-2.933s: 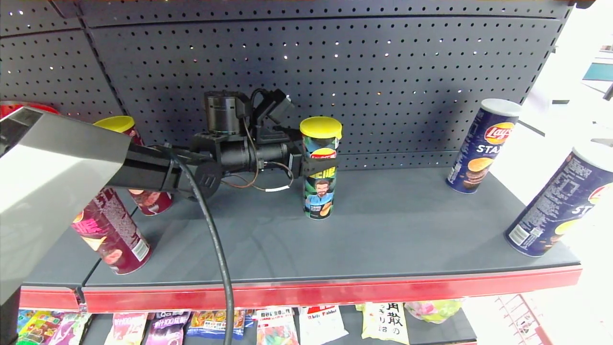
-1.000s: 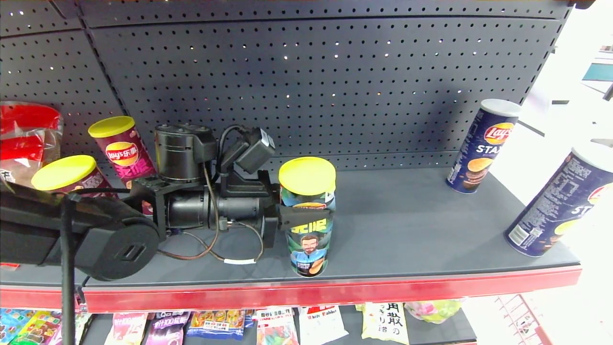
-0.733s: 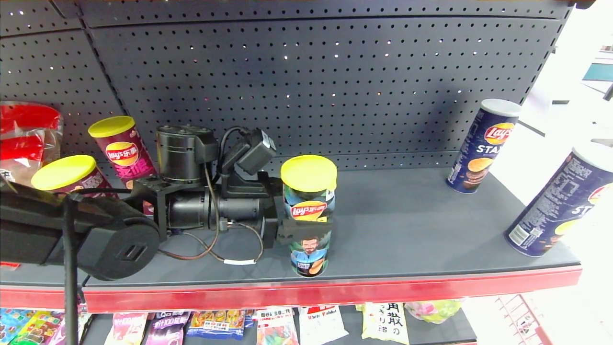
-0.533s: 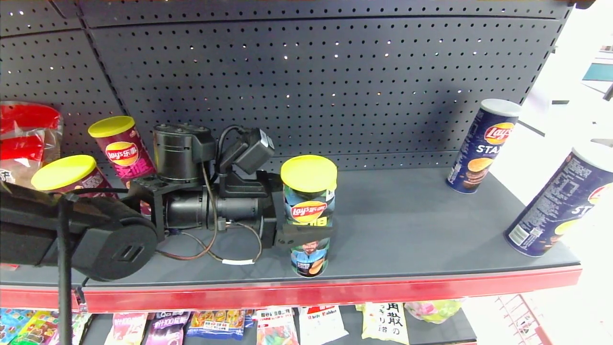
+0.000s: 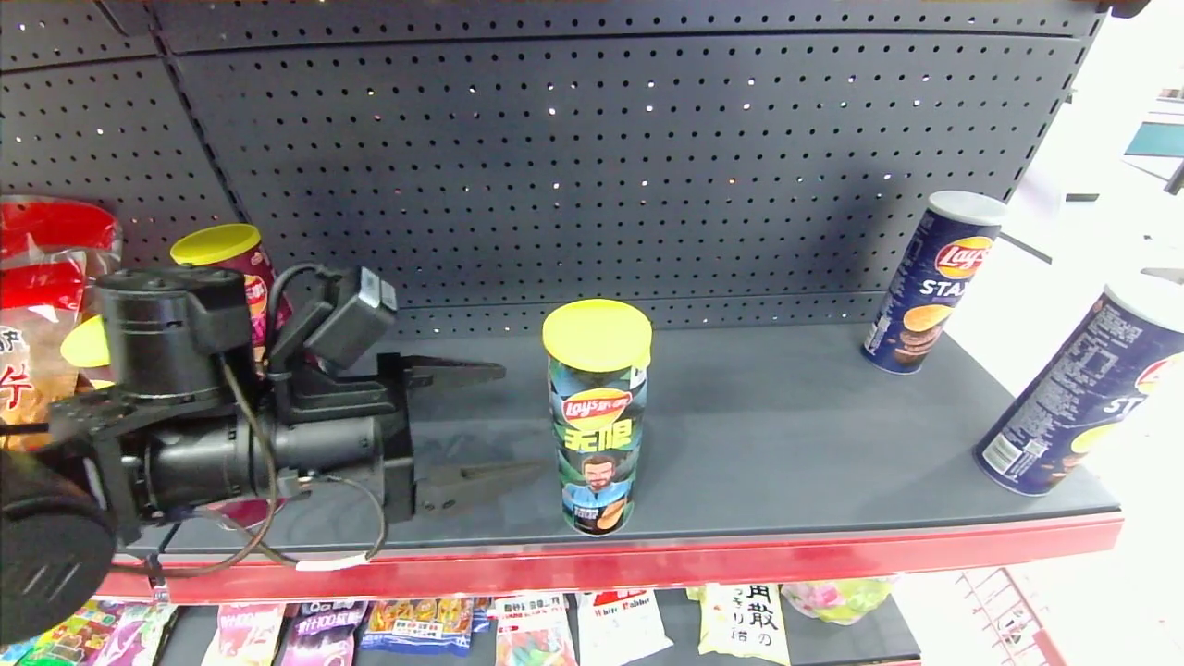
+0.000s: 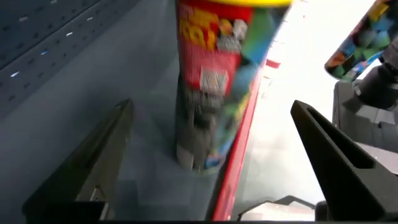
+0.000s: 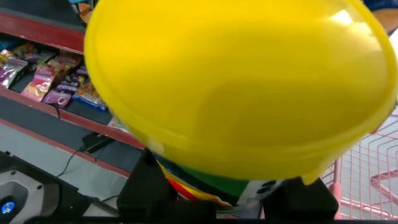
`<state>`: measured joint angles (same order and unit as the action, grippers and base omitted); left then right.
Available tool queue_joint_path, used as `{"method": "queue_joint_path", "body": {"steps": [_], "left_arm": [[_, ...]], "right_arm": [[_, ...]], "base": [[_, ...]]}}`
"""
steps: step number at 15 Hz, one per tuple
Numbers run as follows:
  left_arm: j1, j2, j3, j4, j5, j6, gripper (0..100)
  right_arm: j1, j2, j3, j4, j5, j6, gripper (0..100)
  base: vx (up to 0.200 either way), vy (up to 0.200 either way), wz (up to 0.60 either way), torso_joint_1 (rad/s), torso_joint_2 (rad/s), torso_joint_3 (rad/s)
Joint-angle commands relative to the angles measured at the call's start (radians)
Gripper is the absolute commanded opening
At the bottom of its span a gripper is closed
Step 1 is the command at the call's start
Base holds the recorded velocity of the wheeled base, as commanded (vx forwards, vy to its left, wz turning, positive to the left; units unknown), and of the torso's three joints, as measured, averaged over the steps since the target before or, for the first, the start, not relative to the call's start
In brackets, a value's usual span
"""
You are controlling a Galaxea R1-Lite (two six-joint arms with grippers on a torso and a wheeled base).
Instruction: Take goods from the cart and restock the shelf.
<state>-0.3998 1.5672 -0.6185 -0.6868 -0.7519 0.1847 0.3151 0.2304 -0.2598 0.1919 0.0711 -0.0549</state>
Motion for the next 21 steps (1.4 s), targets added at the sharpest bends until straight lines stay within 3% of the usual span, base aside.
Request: {"method": "queue_joint_path", "body": {"steps": [1, 3, 6, 9, 14, 21], "left_arm": [[0.022, -0.199, 0.146, 0.001, 0.009, -0.013, 100], [0.024, -0.289, 0.244, 0.001, 0.017, -0.019, 100], [0.024, -0.386, 0.329, 0.003, 0.049, -0.019, 100], [0.024, -0.414, 0.333, 0.004, 0.074, -0.021, 100], [0.022, -0.417, 0.330, 0.003, 0.106, -0.021, 100], [0.022, -0.423, 0.330, 0.003, 0.123, -0.021, 100]], "right_arm": [[0.013, 0.343, -0.200, -0.054, 0.026, -0.002, 0], [0.015, 0.589, -0.331, -0.163, 0.041, -0.002, 0], [0.015, 0.894, -0.523, -0.256, 0.167, -0.016, 0], [0.030, 1.118, -0.699, -0.290, 0.188, -0.091, 0], [0.081, 1.426, -0.974, -0.296, 0.190, -0.094, 0], [0.148, 1.646, -1.098, -0.473, 0.222, -0.094, 0]], "base": [[0.000, 0.000, 0.00, 0.000, 0.00, 0.000], [0.000, 0.000, 0.00, 0.000, 0.00, 0.000], [0.000, 0.000, 0.00, 0.000, 0.00, 0.000], [0.000, 0.000, 0.00, 0.000, 0.00, 0.000], [0.000, 0.000, 0.00, 0.000, 0.00, 0.000], [0.000, 0.000, 0.00, 0.000, 0.00, 0.000]]}}
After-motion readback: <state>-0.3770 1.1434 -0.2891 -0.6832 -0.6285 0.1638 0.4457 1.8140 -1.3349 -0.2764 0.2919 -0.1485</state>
